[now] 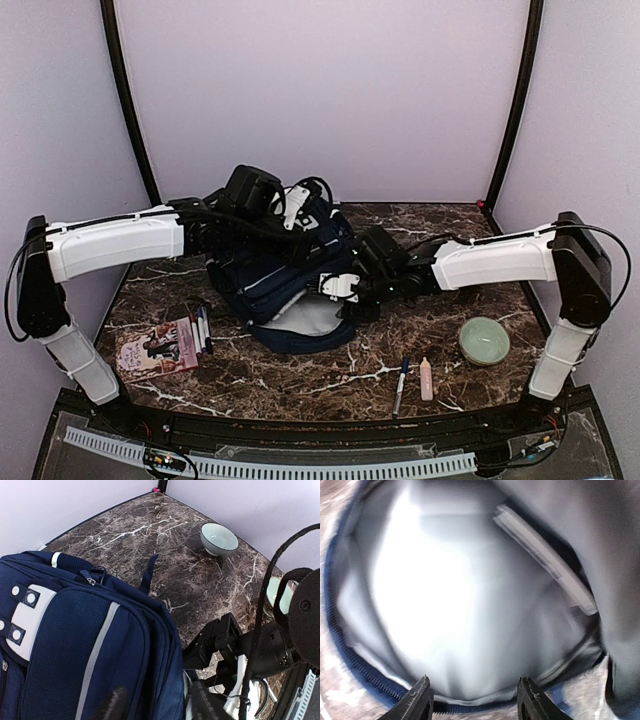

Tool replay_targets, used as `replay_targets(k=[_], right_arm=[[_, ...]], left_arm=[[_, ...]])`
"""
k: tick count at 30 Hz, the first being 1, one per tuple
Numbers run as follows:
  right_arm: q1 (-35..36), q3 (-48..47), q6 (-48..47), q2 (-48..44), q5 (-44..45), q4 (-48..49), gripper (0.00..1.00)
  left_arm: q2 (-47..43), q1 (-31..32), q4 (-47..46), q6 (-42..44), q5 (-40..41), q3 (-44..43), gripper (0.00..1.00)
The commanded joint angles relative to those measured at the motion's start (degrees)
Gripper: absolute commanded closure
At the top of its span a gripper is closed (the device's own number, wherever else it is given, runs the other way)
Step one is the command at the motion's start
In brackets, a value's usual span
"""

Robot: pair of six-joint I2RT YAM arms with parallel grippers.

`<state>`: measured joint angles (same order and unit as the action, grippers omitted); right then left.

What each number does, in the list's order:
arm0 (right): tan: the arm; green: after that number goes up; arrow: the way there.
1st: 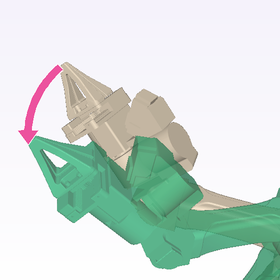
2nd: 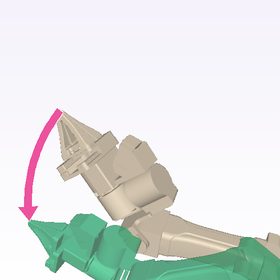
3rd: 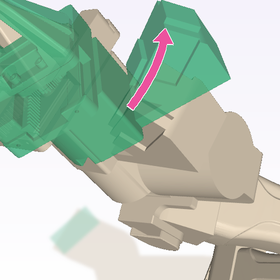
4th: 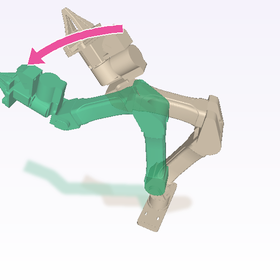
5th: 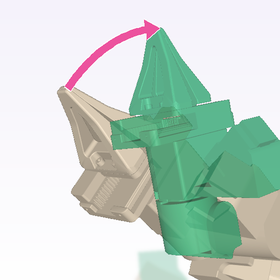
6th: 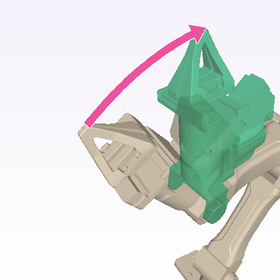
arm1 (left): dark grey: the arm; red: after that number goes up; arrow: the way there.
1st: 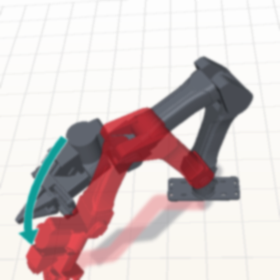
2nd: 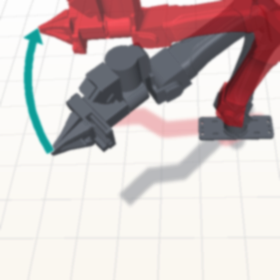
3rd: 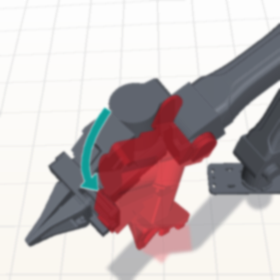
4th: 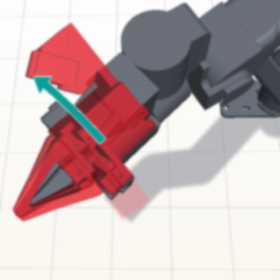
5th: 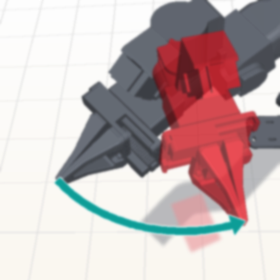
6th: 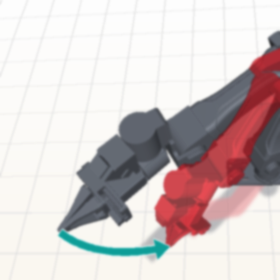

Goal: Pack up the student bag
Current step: Place the largest pocket of the bag in the student bag, then move the student bag to the center of the board.

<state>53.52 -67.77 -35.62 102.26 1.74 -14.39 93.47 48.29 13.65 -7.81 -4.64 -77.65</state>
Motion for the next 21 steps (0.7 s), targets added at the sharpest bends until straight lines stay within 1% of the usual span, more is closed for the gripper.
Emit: replay_targets(k=[1, 3, 4, 6, 9, 11, 13, 16, 17, 18, 19, 20, 21], right_arm=[[0.1, 5.6, 1.8, -3.4, -5.2, -2.6, 0.43], [0.1, 6.9, 2.6, -3.6, -5.8, -2.4, 0.43], [0.1, 7.2, 3.0, -3.7, -6.2, -2.6, 0.44], [0.1, 7.6, 3.5, -3.9, -7.7, -3.2, 0.44], [0.1, 8.0, 3.5, -4.2, -10.0, -4.2, 0.44], [0.1, 8.2, 3.5, -4.4, -11.3, -4.5, 0.44], [0.1, 7.9, 3.7, -4.4, -12.4, -4.9, 0.45], [0.1, 7.7, 3.9, -4.3, -12.9, -5.2, 0.46], [0.1, 7.7, 3.9, -4.3, -13.0, -5.2, 0.46], [0.1, 7.7, 4.0, -4.3, -13.0, -5.2, 0.46], [0.1, 7.8, 4.0, -4.3, -13.2, -5.3, 0.46], [0.1, 7.8, 4.0, -4.2, -13.5, -5.4, 0.46], [0.1, 7.9, 3.9, -4.3, -13.8, -5.6, 0.46]], left_arm=[[-3.9, 0.5, 1.3, 0.5, -2.4, 0.7, 0.44], [-6.9, 0.4, 1.5, -0.5, 0.5, 3.3, 0.34], [-8.2, 0.3, 2.9, -1.4, 4.7, 4.4, 0.31], [-9.6, -0.9, 6.2, -4.5, 10.1, 5.6, 0.29], [-9.8, -6.1, 13.4, -12.9, 14.6, 7.7, 0.30], [-9.7, -10.8, 16.7, -19.6, 14.5, 10.2, 0.33], [-10.4, -15.5, 17.1, -23.1, 13.7, 13.4, 0.37], [-10.5, -20.8, 14.8, -25.3, 11.2, 17.2, 0.46], [-9.8, -22.2, 14.3, -25.6, 10.6, 17.8, 0.52], [-8.7, -23.3, 14.2, -25.6, 10.4, 18.0, 0.60], [-7.3, -24.1, 14.2, -25.3, 10.5, 17.7, 0.78], [-5.8, -24.9, 14.7, -25.3, 10.7, 17.2, 0.90], [-4.0, -25.7, 14.8, -25.1, 10.7, 16.6, 0.97]])
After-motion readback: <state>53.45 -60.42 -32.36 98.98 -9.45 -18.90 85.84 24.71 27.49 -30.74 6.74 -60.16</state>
